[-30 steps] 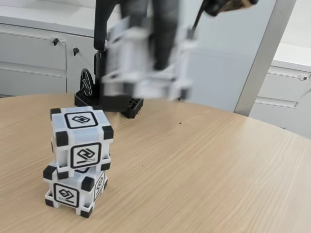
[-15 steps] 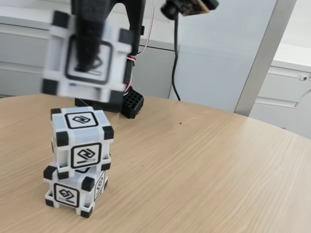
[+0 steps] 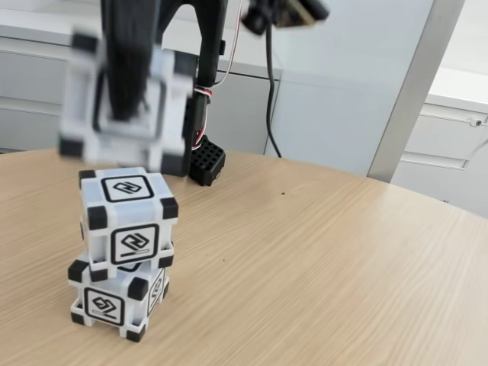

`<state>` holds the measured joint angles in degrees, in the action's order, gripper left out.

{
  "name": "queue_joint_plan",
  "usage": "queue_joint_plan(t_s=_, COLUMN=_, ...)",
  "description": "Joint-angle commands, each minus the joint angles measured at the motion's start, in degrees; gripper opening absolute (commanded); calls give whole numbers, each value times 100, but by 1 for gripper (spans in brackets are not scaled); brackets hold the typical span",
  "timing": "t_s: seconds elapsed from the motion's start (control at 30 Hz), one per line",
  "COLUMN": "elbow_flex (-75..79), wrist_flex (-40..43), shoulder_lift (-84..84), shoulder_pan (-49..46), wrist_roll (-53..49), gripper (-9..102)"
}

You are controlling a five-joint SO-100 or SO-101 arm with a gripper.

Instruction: Stack cubes from left to right.

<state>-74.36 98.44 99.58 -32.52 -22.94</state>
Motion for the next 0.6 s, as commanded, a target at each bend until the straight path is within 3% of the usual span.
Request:
queue_joint_plan(t_s=0.0, elbow_flex=-229, wrist_flex=44, shoulder_lift=123, shoulder_pan=-35, wrist_roll=-79, gripper=15)
queue_joint_plan(t_s=0.57, elbow_flex=-404, wrist_flex=53, shoulder_lift=141, shoulder_pan=-44, wrist_roll=-70, gripper=14)
